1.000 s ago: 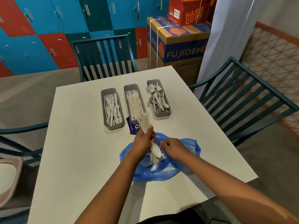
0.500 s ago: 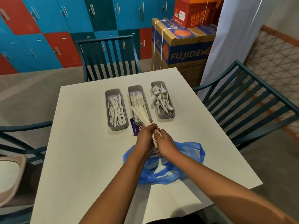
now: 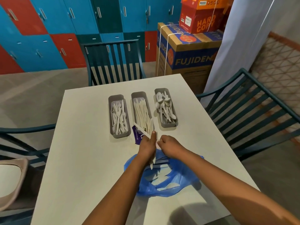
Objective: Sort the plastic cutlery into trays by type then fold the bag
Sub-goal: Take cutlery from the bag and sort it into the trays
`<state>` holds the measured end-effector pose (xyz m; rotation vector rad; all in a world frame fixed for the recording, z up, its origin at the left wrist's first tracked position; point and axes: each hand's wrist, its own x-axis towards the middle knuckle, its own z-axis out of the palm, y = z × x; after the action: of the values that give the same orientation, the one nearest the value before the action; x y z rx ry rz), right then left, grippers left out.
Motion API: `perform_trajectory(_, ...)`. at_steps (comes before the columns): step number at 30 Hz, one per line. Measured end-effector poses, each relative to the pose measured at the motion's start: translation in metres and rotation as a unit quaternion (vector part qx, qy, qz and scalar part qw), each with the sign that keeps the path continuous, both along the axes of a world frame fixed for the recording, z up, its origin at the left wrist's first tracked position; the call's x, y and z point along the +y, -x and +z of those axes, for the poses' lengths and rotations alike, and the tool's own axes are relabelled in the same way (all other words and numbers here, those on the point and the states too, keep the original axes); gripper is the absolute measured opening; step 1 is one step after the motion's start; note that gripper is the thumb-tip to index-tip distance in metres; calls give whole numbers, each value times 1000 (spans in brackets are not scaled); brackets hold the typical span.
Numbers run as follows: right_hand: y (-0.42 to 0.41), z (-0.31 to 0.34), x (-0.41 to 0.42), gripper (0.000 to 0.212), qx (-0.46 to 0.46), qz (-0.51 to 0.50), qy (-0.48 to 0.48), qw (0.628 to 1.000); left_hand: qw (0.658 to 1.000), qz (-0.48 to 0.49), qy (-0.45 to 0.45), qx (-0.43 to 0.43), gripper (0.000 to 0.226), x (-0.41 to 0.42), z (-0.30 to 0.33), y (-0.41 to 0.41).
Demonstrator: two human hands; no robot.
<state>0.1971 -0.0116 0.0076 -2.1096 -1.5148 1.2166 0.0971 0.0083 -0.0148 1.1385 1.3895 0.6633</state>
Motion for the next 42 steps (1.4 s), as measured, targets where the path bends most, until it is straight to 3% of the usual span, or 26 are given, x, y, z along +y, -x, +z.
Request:
perform_trajectory(4, -5, 1, 13, 34, 10, -18, -37, 999, 998, 4, 22, -51, 61, 13, 11, -8)
perform_trajectory(8, -11, 0, 27, 20, 105, -101, -37, 989, 994, 24, 63, -87, 59, 24, 15, -15)
perform_trajectory(11, -20, 1, 41, 22, 147, -155, -39, 976, 991, 23, 63, -119, 48, 32, 14, -19)
perform_trajectory(14, -38, 0, 56, 18, 94, -189, -82, 974, 992, 29, 56, -111, 27, 43, 11, -19)
perform_trajectory(21, -95, -10, 98, 21, -80, -257, -134, 954, 993, 47, 63, -93, 34, 66, -2, -7)
perform_trajectory(27, -117, -30, 139, 24, -207, -205, -103, 951, 990, 72, 104, -55, 30, 84, -22, -1)
perform_trajectory(37, -115, -64, 175, 22, -230, -137, -59, 962, 986, 57, 140, -66, 30, 90, -34, -3)
perform_trajectory(42, -116, -71, 181, 25, -175, -145, -43, 973, 984, 56, 149, -82, 24, 90, -39, -2)
